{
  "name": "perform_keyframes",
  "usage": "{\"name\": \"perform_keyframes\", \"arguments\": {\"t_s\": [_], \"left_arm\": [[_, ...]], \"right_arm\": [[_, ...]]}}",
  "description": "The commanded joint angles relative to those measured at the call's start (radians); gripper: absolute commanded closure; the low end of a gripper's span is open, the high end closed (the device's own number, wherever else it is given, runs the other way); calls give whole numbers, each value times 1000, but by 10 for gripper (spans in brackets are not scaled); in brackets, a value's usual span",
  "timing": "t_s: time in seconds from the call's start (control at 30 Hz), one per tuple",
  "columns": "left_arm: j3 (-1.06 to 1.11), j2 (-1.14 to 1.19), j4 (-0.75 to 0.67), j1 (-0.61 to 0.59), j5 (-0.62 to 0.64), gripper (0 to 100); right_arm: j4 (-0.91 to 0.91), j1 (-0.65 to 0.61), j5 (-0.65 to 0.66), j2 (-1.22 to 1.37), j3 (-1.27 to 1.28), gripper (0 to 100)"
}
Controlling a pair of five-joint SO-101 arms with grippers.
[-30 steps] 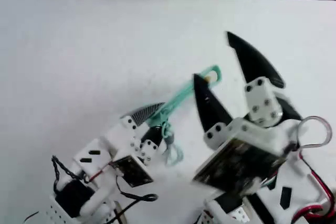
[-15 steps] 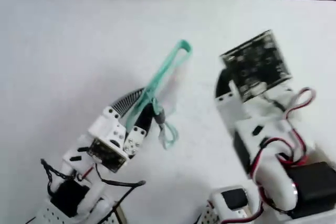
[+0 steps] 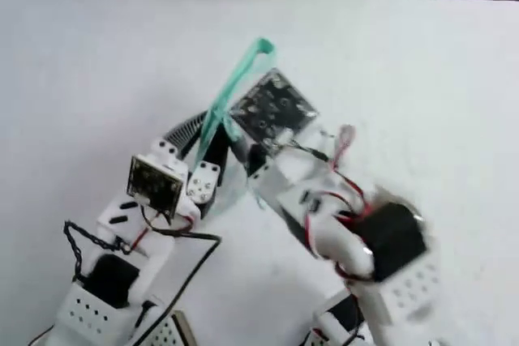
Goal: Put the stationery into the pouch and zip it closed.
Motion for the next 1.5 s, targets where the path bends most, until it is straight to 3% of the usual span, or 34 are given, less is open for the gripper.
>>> {"name": "perform_keyframes", "arguments": {"t_s": [0.0,0.27,0.87,1.1,1.47], "left_arm": [[-11,44,-3,-1,18,976],[-11,44,5,-4,18,976],[-9,44,5,-4,18,976],[11,44,-2,1,18,976],[15,44,-2,-2,18,976]], "right_arm": [[-130,-7,-9,-12,55,832],[-237,-120,-75,-12,64,779],[-211,-153,-37,-93,46,779],[-219,-246,-37,-70,64,812],[-338,-140,-28,-62,163,815]]}}
